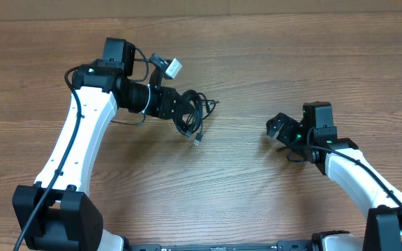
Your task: Untangle cables
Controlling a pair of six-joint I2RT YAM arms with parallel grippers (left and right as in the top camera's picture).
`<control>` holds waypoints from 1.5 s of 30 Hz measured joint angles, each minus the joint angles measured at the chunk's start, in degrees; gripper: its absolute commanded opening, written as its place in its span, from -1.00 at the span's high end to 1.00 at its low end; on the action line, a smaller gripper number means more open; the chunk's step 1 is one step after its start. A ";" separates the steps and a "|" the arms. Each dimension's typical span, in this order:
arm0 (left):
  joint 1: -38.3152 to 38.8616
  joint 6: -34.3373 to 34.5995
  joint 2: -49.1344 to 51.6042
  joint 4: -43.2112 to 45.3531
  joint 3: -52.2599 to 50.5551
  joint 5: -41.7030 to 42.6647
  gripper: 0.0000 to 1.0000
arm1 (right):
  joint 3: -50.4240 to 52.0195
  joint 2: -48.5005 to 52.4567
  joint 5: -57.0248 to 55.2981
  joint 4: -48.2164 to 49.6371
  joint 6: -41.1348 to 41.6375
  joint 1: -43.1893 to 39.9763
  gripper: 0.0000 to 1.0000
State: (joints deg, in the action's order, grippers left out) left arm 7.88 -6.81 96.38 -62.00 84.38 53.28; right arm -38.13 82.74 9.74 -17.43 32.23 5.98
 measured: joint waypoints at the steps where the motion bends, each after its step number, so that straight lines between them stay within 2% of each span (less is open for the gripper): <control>1: 0.00 2.05 0.00 0.52 0.00 -1.46 0.92 | 0.00 -0.24 2.21 0.17 -1.73 0.00 -1.00; 8: 0.00 17.46 0.00 4.31 0.00 -6.84 0.91 | 0.15 -2.12 26.77 10.14 -7.96 0.72 -1.00; 11: 0.00 24.44 0.00 4.96 0.00 -7.72 0.91 | 0.15 -2.14 33.92 14.01 -8.85 2.62 -1.00; 15: 0.00 31.98 0.00 4.96 0.00 -8.37 0.91 | 0.17 -2.14 38.07 17.31 -9.18 5.05 -1.00; 22: 0.00 51.01 0.00 4.52 0.00 -11.91 0.92 | 0.17 -2.14 41.05 19.56 -9.77 10.75 -1.00; 30: 0.00 72.91 0.00 -0.98 0.00 -17.66 0.92 | 0.17 -2.14 41.53 19.56 -10.78 14.38 -1.00; 40: 0.00 84.11 0.00 -1.49 0.00 -19.34 0.91 | 0.17 -2.14 40.35 19.56 -12.76 17.35 -1.00; 45: 0.00 91.45 0.00 -6.38 0.00 -19.52 0.91 | 0.17 -2.14 36.48 19.67 -16.20 20.31 -1.00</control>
State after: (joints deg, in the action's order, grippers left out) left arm 7.88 84.64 96.38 -68.38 84.38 33.76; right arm -37.95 80.60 46.22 2.24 16.03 26.28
